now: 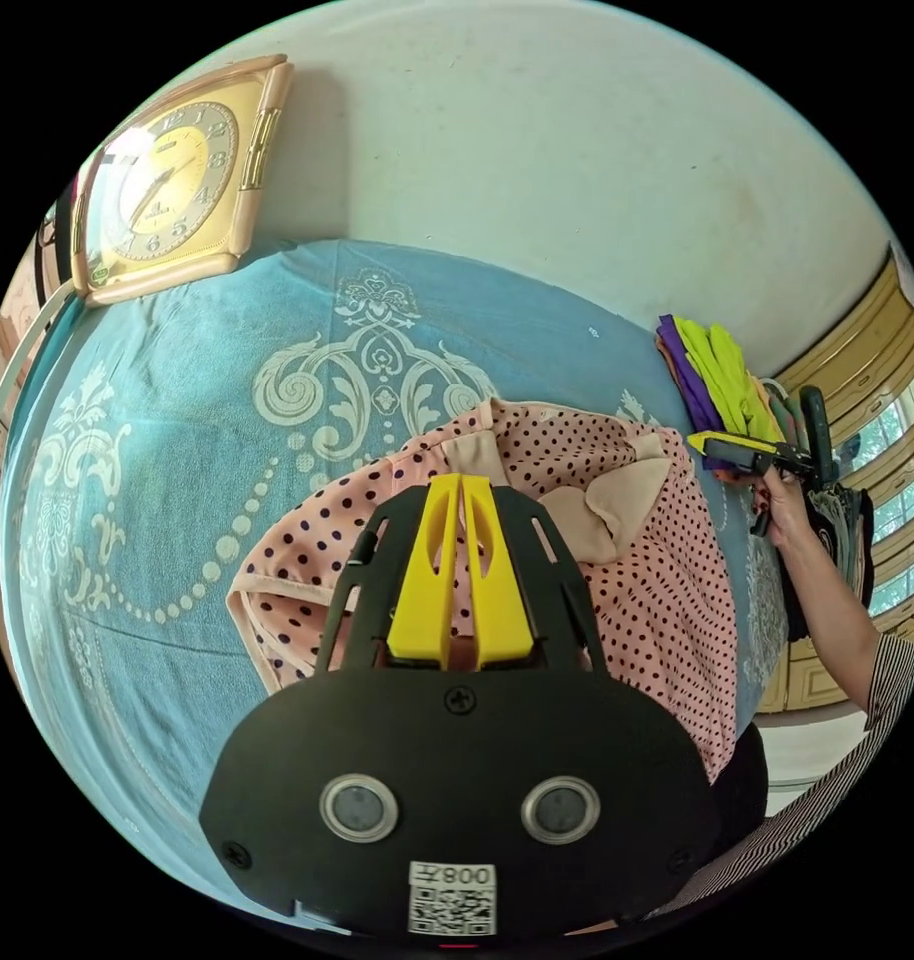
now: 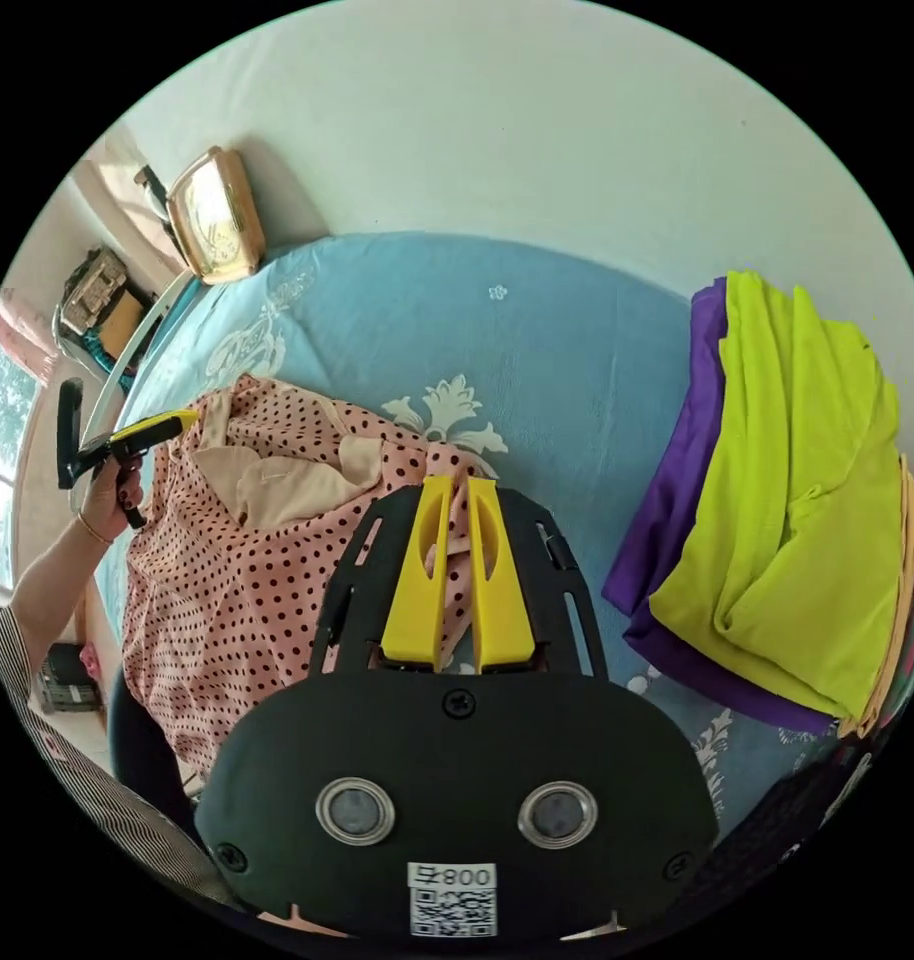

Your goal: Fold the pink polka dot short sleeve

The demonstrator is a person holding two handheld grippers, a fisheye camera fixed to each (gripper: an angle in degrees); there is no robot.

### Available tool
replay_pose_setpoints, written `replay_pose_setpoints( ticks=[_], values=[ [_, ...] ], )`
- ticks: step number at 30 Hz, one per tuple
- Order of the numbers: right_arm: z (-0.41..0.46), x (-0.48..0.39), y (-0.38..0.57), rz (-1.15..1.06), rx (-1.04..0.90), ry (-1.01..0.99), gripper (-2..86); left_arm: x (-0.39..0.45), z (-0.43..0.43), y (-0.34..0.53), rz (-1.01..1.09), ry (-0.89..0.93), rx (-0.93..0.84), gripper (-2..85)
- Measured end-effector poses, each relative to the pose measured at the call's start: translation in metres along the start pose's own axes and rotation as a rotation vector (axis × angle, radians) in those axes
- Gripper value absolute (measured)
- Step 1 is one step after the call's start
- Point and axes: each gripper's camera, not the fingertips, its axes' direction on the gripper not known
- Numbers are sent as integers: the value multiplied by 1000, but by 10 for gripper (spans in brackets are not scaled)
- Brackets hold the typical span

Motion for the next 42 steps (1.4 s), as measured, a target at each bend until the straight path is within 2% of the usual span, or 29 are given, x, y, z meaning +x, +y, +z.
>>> replay_pose_setpoints(
  ticks=[2, 7, 10, 14, 22, 27, 29, 33, 42],
  values=[
    [-7, -23, -13, -112, 58, -15, 63, 2, 3, -4, 18, -6, -7, 3],
    [32, -59, -56, -259, -53, 73, 60, 1, 20, -20, -7, -24, -66, 4],
    [57, -59, -76, -249, -137, 81, 48, 0, 25, -31, -15, -16, -67, 4],
    [58, -47, -101, -205, -140, 46, 18, 3, 30, -53, -10, -35, -67, 4],
    [61, -31, -130, -118, -119, -31, 19, 4, 26, -73, -44, -14, -1, 9],
    [34, -19, -119, -77, 36, -155, 42, 29, 6, -66, 120, 111, 70, 38],
    [27, -29, -115, -156, 69, -259, 54, 42, 10, -69, 202, 151, 30, 52],
    [37, -63, -123, -322, -16, -268, 62, 70, 30, -85, 355, 108, -86, 71],
    [71, -111, -142, -518, -120, -181, 75, 97, 61, -107, 463, -9, -205, 73]
  ],
)
